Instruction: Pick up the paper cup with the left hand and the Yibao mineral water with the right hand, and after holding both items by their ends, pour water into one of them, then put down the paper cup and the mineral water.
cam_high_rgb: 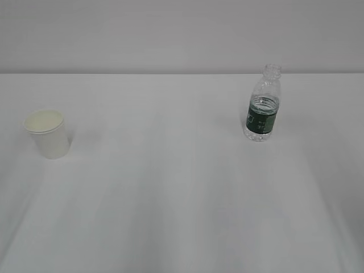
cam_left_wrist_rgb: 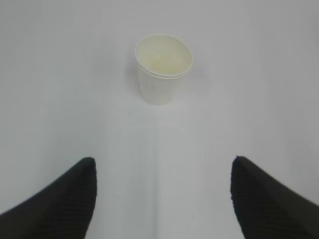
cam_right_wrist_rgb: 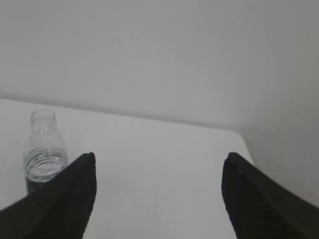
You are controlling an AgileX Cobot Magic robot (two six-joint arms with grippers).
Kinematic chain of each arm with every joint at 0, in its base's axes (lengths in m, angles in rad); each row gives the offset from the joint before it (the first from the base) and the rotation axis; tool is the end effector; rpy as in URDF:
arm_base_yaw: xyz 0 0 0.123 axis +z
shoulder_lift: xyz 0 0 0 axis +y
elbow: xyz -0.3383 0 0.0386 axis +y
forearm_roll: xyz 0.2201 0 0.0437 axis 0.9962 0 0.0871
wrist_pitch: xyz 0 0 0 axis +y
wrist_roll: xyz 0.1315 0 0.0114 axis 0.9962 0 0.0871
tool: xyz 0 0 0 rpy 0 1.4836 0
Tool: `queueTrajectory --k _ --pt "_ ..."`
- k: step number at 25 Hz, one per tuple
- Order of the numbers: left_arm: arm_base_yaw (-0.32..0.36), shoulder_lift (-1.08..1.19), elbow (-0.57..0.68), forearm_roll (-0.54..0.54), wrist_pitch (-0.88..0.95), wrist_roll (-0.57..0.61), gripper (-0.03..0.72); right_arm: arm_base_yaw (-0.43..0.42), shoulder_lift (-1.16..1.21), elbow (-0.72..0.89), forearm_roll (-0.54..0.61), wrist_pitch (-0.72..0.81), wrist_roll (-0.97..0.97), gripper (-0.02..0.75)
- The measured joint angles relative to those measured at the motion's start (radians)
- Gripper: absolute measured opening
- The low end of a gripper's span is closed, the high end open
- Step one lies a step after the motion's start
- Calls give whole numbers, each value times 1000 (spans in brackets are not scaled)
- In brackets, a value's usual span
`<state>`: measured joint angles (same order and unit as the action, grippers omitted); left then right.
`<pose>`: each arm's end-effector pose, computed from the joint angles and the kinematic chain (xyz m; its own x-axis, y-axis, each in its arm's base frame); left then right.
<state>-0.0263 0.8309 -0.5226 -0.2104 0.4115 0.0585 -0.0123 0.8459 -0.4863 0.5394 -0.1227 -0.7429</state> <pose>0.1297 -0.0145 0.2967 -0.5918 -0.1184 -0.7973 0.0146 0.9874 -0.1574 0.1558 -0.0102 0.3433 -0.1779 -0.2028 -0.9629 0.0386 0.9764 -0.2127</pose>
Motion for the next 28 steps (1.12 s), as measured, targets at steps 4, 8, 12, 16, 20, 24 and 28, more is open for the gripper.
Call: queueTrajectory --k 4,8,12,16,20,24,28 --pt "0 0 0 -2 0 0 594 30 0 0 -63 -122 3 593" --pt "0 4 0 -2 0 0 594 64 -7 0 -165 -257 102 592" --pt "0 20 0 -2 0 0 593 96 -30 4 -312 -274 271 592" --pt "0 47 0 -2 -1 0 593 128 -33 79 -465 -293 476 593" --pt "0 66 0 -2 -8 0 593 139 -33 190 -513 -371 585 592" --pt "0 86 0 -2 -48 4 593 139 8 230 -515 -396 635 592" --pt "0 120 0 -2 -133 45 593 139 89 243 -515 -404 683 593"
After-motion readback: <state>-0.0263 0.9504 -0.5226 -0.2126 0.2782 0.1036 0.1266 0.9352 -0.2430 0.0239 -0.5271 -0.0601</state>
